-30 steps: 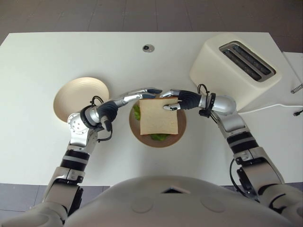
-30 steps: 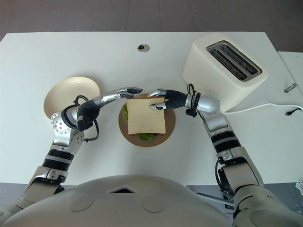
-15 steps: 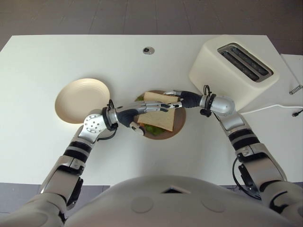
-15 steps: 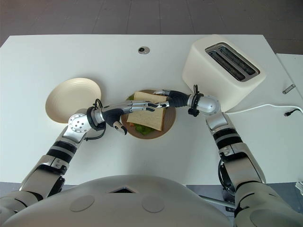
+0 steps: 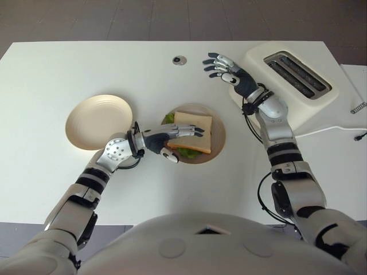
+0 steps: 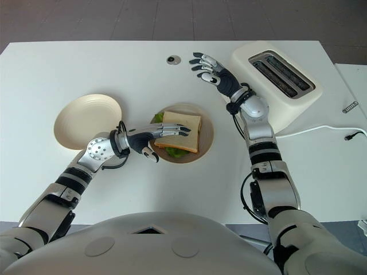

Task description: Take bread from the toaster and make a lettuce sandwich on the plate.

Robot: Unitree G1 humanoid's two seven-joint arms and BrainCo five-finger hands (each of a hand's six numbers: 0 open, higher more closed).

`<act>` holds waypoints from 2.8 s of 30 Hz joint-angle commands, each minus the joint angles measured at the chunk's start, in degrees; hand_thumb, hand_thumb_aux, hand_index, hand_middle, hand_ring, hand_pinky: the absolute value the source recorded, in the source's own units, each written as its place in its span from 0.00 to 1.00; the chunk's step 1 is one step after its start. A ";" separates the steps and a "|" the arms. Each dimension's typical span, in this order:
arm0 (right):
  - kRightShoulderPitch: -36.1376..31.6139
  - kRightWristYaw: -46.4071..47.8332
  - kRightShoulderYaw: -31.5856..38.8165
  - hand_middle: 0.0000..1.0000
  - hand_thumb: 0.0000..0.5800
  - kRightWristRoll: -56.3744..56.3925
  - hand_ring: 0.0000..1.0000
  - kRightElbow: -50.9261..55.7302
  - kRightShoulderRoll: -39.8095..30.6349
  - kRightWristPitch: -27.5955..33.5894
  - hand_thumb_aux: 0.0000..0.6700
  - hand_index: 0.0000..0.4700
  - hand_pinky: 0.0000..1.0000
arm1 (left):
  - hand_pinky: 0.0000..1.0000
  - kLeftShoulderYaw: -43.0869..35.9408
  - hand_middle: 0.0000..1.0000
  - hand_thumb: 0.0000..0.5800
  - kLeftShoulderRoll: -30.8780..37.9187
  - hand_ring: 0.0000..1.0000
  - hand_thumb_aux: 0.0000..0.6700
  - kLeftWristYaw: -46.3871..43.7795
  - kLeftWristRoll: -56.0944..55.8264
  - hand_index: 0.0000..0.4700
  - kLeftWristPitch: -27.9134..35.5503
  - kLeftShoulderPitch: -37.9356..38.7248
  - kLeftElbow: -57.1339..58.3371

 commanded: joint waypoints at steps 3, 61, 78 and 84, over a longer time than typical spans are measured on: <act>9.64 20.28 4.51 0.04 0.27 14.49 0.04 -16.48 -2.13 3.79 0.15 0.15 0.04 | 0.00 3.11 0.00 0.00 -1.11 0.00 0.00 3.22 -8.84 0.00 -1.83 0.69 -2.83; 13.40 1.37 1.42 0.00 0.00 15.06 0.00 -10.62 13.56 -18.47 0.00 0.00 0.00 | 0.00 15.16 0.00 0.00 -20.65 0.00 0.00 0.02 -42.20 0.00 5.44 1.62 -7.29; 12.52 2.07 2.21 0.00 0.00 11.00 0.00 -9.55 14.19 -20.96 0.00 0.00 0.00 | 0.00 19.46 0.00 0.00 -25.81 0.00 0.00 -0.42 -35.70 0.00 6.06 -1.31 -2.44; 11.16 3.11 1.12 0.00 0.00 16.12 0.00 -9.17 15.26 -17.21 0.00 0.00 0.00 | 0.00 20.68 0.00 0.00 -27.05 0.00 0.00 -1.89 -35.96 0.00 5.96 -4.36 2.55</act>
